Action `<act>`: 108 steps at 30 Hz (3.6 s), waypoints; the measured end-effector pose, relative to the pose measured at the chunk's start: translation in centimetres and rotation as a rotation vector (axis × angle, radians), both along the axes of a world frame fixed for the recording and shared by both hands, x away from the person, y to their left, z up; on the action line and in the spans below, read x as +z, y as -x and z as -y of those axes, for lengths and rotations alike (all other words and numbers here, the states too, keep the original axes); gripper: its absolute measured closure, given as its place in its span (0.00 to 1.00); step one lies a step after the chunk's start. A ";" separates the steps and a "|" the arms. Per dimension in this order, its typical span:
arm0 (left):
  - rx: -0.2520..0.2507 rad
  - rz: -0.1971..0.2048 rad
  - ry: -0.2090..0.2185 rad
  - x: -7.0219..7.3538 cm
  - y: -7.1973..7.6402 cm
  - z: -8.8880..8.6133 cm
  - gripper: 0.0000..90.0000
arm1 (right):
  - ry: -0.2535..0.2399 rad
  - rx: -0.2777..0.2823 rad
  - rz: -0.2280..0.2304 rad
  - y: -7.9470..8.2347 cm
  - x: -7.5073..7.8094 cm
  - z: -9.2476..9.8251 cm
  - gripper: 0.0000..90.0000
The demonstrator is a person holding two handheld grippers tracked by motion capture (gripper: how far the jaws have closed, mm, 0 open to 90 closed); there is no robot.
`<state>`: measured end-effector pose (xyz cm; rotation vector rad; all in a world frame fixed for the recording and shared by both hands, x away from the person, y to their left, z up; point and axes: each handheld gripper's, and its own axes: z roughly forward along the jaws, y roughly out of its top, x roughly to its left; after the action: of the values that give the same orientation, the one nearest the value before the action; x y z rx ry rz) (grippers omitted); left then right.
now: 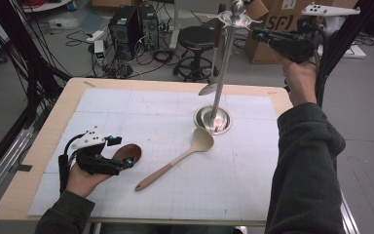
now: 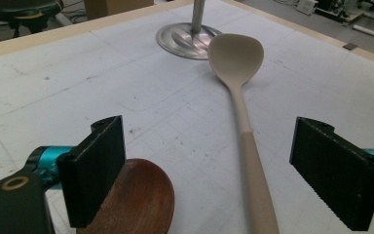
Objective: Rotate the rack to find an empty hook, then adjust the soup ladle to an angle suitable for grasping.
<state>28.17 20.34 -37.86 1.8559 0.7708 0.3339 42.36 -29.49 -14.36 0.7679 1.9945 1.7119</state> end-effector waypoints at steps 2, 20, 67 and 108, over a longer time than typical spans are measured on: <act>0.000 0.000 0.000 0.0 0.0 0.0 0.15 | 0.002 0.002 0.001 0.1 0.1 -0.2 0.99; 0.001 0.003 0.000 0.0 0.0 0.0 0.15 | 0.036 0.049 0.010 0.1 0.4 -3.3 1.00; 0.002 -0.012 -0.026 -0.3 0.1 0.3 0.14 | 0.011 0.131 -0.042 5.4 -5.4 -2.8 0.48; 0.015 -0.037 -0.049 -1.3 0.1 0.0 0.13 | 0.002 0.168 -0.172 10.0 -17.0 -2.6 0.28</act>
<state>28.06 20.34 -39.13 1.9072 0.8083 0.3314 32.34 -26.86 -31.40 0.7895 2.2328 1.7891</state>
